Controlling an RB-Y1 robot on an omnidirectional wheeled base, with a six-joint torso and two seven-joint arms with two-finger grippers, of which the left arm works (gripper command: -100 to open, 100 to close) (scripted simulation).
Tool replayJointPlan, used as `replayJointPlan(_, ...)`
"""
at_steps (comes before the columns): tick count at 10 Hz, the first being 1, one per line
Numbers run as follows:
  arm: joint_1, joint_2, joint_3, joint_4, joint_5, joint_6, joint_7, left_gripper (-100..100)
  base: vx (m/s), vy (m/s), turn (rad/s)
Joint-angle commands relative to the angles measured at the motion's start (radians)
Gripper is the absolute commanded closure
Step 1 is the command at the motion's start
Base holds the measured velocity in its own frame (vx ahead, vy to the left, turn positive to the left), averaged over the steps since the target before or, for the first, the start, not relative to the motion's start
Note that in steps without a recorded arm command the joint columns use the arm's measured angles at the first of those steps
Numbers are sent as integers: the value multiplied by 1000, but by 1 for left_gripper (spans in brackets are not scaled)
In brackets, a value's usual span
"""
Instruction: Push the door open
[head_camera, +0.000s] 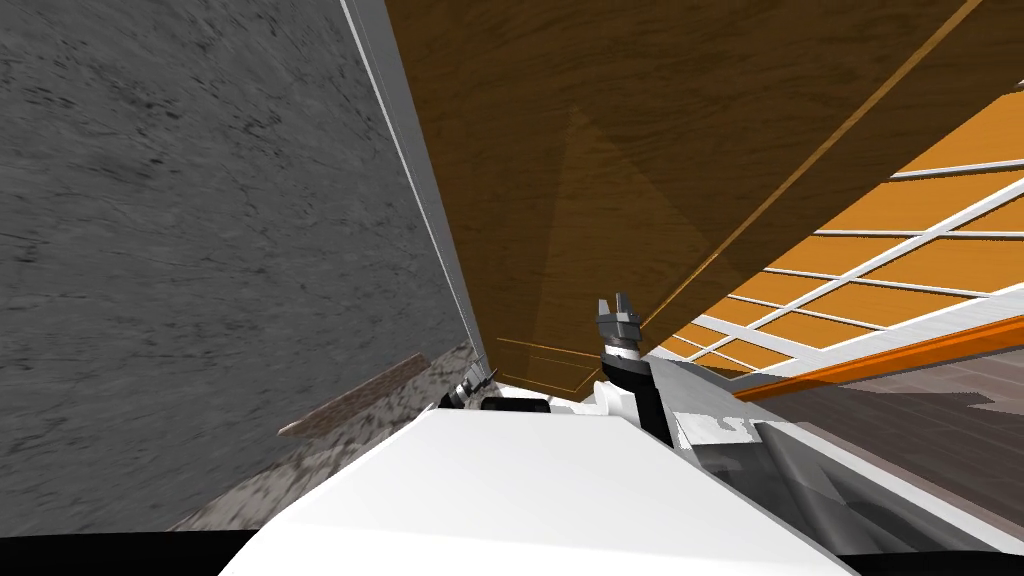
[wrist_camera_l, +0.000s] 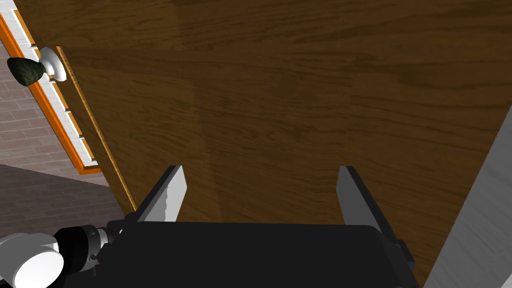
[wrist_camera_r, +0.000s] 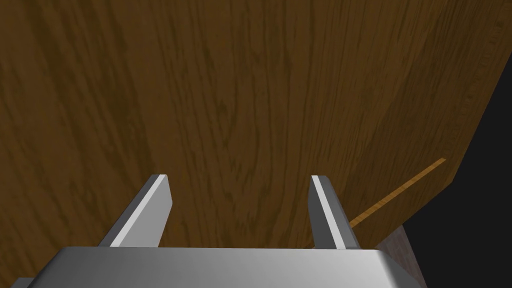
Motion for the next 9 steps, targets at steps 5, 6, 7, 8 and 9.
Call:
replayJointPlan(5, 1, 1, -2, 1, -9, -1, -2, -100, -25, 15, -2)
replayJointPlan(6, 1, 1, -2, 1, -12, -2, -3, -100, -196, 66, -54)
replayJointPlan(7, 2, 2, -3, 2, -16, -2, -4, -100, -221, 50, -41)
replayJointPlan(8, 2, 2, -4, 2, -21, -3, -5, -100, -217, 15, -43)
replayJointPlan(9, 3, 3, -5, 2, -26, -4, -6, -100, -246, 39, -34)
